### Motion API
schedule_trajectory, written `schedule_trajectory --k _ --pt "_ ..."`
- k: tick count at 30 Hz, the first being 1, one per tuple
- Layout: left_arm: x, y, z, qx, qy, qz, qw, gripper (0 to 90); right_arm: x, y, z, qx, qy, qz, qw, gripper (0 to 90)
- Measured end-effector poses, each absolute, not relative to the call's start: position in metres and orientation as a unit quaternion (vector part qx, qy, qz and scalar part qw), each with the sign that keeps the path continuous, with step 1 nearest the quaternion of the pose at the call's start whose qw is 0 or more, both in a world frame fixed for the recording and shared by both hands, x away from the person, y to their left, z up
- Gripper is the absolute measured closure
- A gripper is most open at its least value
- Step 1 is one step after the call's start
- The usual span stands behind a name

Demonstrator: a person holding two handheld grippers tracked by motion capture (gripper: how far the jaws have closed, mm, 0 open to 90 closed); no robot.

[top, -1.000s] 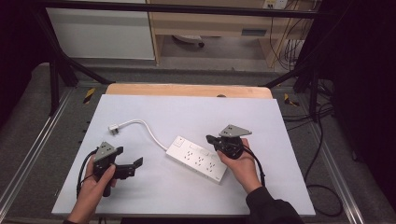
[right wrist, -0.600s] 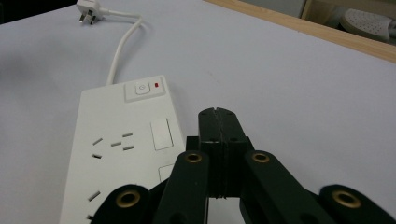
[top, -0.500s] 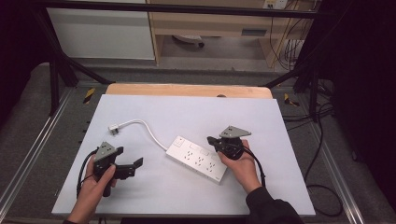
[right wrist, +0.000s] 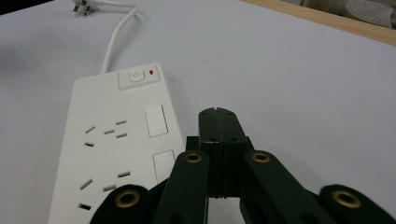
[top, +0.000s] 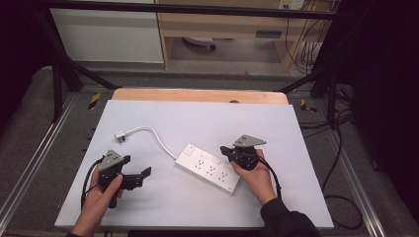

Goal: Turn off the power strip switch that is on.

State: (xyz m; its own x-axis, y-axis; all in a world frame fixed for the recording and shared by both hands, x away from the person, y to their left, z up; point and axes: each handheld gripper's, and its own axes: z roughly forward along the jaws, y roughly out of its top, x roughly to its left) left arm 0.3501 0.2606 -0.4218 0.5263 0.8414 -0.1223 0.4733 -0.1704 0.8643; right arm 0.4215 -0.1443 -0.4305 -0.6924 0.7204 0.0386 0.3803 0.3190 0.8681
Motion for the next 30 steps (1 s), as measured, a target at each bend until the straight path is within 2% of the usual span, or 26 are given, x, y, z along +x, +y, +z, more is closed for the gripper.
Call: schedule_trajectory --k 11,30 --pt "0.3505 0.2621 -0.4215 0.737 0.446 0.2 0.467 6.1 0.4202 -0.1464 -0.434 0.349 0.794 0.463 0.182 90.0" --pt "0.3508 0.2609 -0.4225 0.741 0.444 0.196 0.464 6.2 0.4144 -0.1396 -0.4397 0.339 0.813 0.451 0.143 90.0"
